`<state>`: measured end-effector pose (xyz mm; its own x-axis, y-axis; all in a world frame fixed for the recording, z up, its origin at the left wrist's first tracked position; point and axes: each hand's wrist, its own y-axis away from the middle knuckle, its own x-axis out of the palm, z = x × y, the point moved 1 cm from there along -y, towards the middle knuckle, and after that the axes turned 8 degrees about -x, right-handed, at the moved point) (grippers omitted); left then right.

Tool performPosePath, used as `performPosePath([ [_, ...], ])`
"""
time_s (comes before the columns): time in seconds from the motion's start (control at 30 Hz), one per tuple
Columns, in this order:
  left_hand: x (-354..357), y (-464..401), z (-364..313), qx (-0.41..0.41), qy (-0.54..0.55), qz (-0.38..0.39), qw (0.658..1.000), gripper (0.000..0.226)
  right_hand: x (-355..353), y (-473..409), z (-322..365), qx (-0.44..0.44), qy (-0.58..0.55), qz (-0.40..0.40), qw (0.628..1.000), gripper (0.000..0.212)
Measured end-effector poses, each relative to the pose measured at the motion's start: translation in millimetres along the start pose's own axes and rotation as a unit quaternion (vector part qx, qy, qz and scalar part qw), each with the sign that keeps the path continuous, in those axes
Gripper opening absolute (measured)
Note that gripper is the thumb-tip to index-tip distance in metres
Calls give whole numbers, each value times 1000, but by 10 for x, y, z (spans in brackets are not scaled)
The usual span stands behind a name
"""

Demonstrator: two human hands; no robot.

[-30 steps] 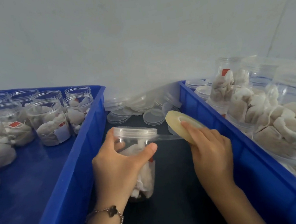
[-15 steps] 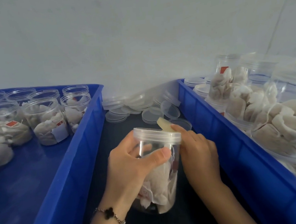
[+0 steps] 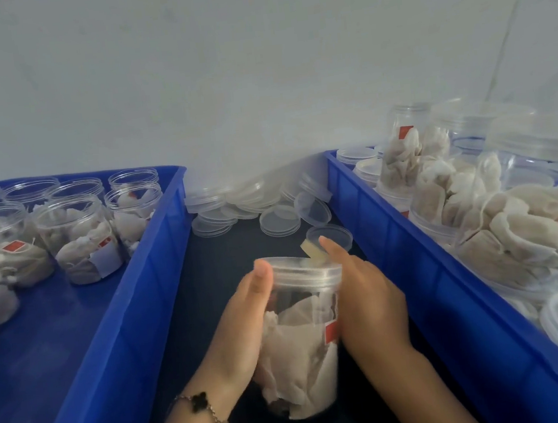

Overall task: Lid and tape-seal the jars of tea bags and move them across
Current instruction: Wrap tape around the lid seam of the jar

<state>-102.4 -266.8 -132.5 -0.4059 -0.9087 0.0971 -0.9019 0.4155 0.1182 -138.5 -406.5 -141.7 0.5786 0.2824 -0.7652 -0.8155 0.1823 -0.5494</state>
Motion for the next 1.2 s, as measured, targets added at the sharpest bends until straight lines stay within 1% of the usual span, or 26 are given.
performPosePath([
  [0.03, 31, -50, 0, -11, -26, -34, 999, 74, -15, 3, 25, -10, 0, -13, 1000, 47],
  [0.1, -48, -7, 29, 40, -53, -104, 992, 70, -44, 3, 69, -24, -1, -32, 999, 40],
  [0.17, -154, 29, -8, 110, -60, -216, 968, 56, -50, -3, 90, -34, 13, -34, 999, 34],
  [0.23, -169, 42, -51, 138, -92, -290, 943, 38, -50, -7, 112, -40, 6, -30, 999, 26],
  [0.27, -169, 66, -54, 143, -109, -312, 933, 36, -54, -6, 122, -45, -20, -28, 998, 29],
  [0.3, -171, 90, -50, 147, -132, -334, 922, 45, -49, -2, 118, -56, -49, -23, 997, 37],
  [0.33, -155, 114, -49, 142, -163, -345, 913, 60, -44, 2, 101, -69, -75, -12, 995, 50],
  [0.4, -111, 136, -45, 107, -250, -331, 903, 92, -28, 18, 68, -86, -118, 38, 989, 82],
  [0.43, -82, 129, -43, 86, -285, -317, 901, 109, -17, 22, 57, -90, -144, 66, 983, 94],
  [0.47, -60, 116, -27, 67, -289, -309, 904, 123, -7, 23, 53, -94, -172, 89, 977, 101],
  [0.5, -48, 98, -6, 54, -272, -310, 909, 129, -1, 20, 63, -99, -195, 100, 971, 104],
  [0.57, -44, 66, 15, 45, -221, -322, 920, 127, 12, 25, 84, -105, -213, 97, 966, 103],
  [0.63, -58, 44, 32, 51, -166, -314, 934, 117, 6, 26, 98, -117, -196, 73, 971, 102],
  [0.7, -79, 11, 56, 64, -128, -296, 945, 108, -23, 18, 112, -128, -150, 50, 979, 97],
  [0.77, -86, -13, 80, 85, -113, -283, 948, 105, -69, -26, 79, -143, -76, -7, 987, 85],
  [0.8, -78, -15, 85, 92, -115, -279, 949, 104, -88, -45, 60, -131, -34, -18, 991, 79],
  [0.83, -69, -17, 88, 95, -121, -275, 949, 105, -96, -57, 44, -98, -17, -5, 995, 77],
  [0.9, -56, -28, 91, 98, -132, -263, 951, 108, -99, -49, 13, -48, -30, 20, 998, 74],
  [0.93, -59, -35, 90, 97, -132, -261, 952, 110, -114, -46, 25, -47, -27, 5, 999, 69],
  [0.97, -68, -43, 91, 94, -128, -260, 952, 112, -139, -33, 41, -64, -16, -27, 997, 66],
  [1.07, -93, -55, 91, 94, -120, -257, 954, 118, -190, 0, 70, -121, 34, -160, 979, 67],
  [1.13, -78, -54, 90, 102, -125, -259, 952, 125, -206, 2, 61, -120, 68, -194, 971, 69],
  [1.2, -58, -54, 98, 107, -140, -264, 948, 127, -194, -17, 29, -105, 80, -201, 971, 70],
])
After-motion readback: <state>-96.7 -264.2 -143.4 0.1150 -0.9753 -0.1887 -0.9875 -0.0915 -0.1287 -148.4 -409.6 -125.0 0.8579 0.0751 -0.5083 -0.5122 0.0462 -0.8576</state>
